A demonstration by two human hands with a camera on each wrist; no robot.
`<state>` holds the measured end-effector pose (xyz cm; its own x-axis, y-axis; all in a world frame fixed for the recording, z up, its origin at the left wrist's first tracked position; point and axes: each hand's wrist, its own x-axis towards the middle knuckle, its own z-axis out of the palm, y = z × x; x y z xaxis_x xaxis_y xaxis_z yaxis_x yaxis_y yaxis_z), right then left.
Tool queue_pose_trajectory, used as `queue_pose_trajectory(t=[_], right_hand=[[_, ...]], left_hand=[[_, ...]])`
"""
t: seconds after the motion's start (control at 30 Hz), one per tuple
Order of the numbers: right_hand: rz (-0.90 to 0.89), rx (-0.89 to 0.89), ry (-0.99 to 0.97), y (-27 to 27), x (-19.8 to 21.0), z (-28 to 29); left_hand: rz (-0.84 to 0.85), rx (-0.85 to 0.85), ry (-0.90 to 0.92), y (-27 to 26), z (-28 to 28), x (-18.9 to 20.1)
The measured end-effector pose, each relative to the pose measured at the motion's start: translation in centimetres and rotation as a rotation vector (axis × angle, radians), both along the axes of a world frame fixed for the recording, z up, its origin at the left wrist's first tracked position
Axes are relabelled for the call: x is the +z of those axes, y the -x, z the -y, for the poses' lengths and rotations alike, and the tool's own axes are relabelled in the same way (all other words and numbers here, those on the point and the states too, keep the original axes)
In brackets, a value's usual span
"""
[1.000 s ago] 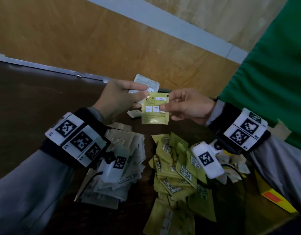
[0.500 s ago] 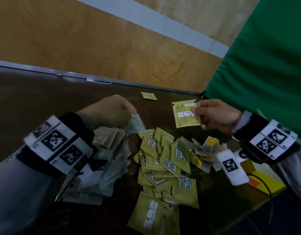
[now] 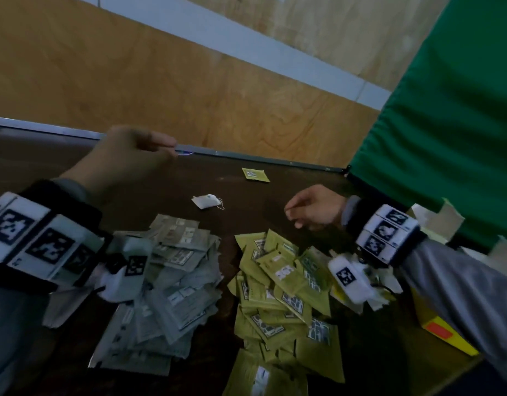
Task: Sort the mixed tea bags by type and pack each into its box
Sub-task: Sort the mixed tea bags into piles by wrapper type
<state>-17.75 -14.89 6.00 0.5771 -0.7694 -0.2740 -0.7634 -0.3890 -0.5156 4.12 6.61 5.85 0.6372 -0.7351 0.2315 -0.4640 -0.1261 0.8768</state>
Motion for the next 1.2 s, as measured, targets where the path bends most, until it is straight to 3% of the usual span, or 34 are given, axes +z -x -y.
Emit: queue_pose_trajectory(t=[0.1, 0.27, 0.53, 0.67, 0.8, 0.93, 0.97, 1.07, 1.2], right_hand=[[-0.088, 0.052, 0.148, -4.4, -0.6, 3.8], [-0.452, 0.238, 0.404, -12.6, -2.9, 10.6], [-0.308, 0.09, 0.151, -18.7, -7.2, 15.9], [-0.248, 0.183, 0.193, -18.9, -6.8, 16.0], [-0.376, 0.206, 0.145, -17.7, -4.6, 13.5], [-0.084, 0.321, 0.052, -17.4, -3.6, 9.4], [-0.087, 0.409, 0.045, -17.5, -3.6, 8.3], [-0.287, 0.662, 0.042, -17.9, -4.3, 4.7], [-0.392, 0.733, 0.227, -18.1, -5.0, 2.5]], left_hand=[[-0.041, 0.034, 0.008, -1.2, -0.4, -0.2], [-0.063, 0.103, 0.027, -2.9, -0.4, -1.3], [-0.105, 0.197, 0.01, -5.0, -0.6, -2.9], [-0.15, 0.187, -0.007, -5.2, -0.6, -3.1], [-0.166, 0.154, -0.009, -4.8, -0.3, -3.0], [-0.188, 0.107, -0.009, -3.9, 0.0, -2.7], [-0.195, 0.1, -0.011, -3.6, 0.1, -2.6], [-0.207, 0.071, -0.017, -2.8, 0.3, -2.2], [-0.193, 0.03, -0.016, -2.0, 0.3, -1.6]])
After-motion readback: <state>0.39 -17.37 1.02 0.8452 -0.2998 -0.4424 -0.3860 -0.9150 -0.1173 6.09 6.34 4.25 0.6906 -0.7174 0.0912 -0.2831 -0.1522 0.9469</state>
